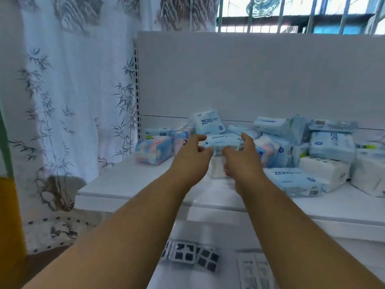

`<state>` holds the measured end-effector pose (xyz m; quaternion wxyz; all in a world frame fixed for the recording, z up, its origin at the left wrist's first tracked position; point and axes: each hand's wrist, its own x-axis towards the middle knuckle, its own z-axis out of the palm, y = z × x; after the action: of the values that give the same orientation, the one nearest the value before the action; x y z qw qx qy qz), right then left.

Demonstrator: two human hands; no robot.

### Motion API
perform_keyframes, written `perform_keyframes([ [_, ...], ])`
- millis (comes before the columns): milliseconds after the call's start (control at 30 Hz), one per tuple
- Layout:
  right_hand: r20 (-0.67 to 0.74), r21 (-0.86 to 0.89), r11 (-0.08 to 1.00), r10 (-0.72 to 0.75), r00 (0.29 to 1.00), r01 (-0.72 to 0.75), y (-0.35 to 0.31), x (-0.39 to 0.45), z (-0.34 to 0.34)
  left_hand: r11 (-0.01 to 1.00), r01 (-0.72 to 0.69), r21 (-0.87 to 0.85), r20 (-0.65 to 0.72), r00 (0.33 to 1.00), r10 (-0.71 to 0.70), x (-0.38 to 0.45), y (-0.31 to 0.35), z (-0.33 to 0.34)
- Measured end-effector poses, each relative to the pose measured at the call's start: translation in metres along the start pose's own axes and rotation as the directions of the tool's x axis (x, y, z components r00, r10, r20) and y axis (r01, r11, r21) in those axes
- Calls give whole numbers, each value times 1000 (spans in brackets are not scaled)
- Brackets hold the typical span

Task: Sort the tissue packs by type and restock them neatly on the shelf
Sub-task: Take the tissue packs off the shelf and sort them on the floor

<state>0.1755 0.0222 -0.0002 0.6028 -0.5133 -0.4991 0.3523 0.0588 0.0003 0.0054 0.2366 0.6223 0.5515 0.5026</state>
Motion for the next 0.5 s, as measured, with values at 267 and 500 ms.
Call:
perform_keyframes([
  [267,-54,-96,995,25,998,-30,2,18,14,993,99,-71,-12,995,-100,41,-3,16],
  [500,-112,-103,926,-373,921,362,13,-38,-13,738,163,-655,-26,971,-238,16,5,27],
])
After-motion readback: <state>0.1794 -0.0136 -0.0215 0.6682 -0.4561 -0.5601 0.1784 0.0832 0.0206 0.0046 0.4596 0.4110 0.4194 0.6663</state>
